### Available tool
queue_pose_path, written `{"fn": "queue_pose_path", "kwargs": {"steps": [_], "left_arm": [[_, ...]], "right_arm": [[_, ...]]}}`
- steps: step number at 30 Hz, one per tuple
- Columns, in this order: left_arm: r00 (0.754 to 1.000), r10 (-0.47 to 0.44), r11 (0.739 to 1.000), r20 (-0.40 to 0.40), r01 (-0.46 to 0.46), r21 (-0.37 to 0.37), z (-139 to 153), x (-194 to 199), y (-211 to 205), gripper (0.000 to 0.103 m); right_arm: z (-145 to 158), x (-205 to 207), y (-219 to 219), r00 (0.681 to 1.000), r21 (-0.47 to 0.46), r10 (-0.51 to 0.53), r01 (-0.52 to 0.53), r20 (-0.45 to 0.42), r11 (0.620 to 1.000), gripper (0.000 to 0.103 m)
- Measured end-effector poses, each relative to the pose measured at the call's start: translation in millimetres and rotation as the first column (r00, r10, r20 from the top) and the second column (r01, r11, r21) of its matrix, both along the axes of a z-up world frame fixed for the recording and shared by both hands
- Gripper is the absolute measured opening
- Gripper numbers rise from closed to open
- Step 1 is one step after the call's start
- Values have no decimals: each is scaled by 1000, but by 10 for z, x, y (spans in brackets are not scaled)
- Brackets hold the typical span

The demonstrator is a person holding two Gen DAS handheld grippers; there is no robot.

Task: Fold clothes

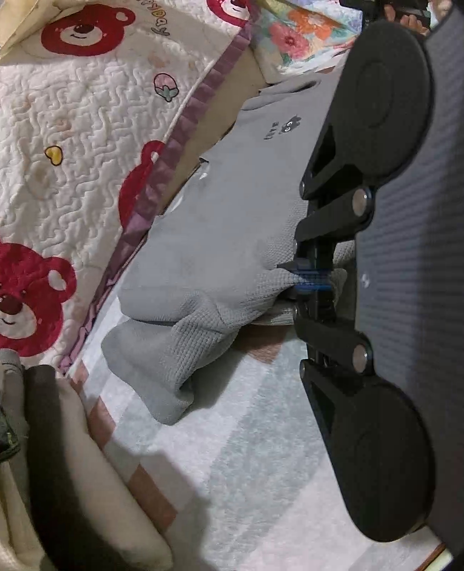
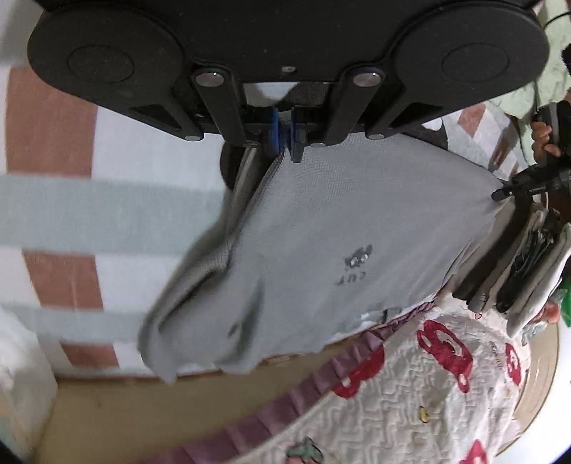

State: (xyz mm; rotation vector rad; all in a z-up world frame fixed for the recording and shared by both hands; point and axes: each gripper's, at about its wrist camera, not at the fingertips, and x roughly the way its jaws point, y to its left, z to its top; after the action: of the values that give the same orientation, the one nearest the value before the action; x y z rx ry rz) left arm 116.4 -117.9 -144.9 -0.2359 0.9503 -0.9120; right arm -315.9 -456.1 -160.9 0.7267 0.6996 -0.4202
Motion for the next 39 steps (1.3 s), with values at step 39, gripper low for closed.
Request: {"fn": "queue_pose_path", "kwargs": {"steps": [39], "left_arm": [[992, 90, 994, -89, -95, -59, 14, -210, 455, 19]], "right_arm": [[72, -134, 93, 998, 28, 17, -15, -58, 999, 11]]}}
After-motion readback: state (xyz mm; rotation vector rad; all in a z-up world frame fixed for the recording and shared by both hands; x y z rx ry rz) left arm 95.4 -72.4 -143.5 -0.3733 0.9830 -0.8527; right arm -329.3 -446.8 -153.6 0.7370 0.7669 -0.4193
